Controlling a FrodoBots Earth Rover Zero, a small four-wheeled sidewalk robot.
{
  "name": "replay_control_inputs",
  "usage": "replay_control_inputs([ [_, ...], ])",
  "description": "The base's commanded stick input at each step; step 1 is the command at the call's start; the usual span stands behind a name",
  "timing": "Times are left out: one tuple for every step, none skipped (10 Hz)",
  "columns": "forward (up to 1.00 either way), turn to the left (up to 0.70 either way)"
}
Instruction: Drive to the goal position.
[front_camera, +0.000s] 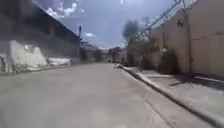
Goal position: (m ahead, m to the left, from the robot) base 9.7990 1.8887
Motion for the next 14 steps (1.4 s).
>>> replay_control_inputs([
  [0.85, 0.0],
  [0.85, 0.0],
  [0.85, 0.0],
  [0.85, 0.0],
  [0.85, 0.0],
  [0.85, 0.0],
  [0.85, 0.0],
  [0.85, 0.0],
  [0.85, 0.0],
  [0.85, 0.0],
  [0.85, 0.0],
  [0.85, 0.0],
  [0.85, 0.0],
  [0.85, 0.0],
])
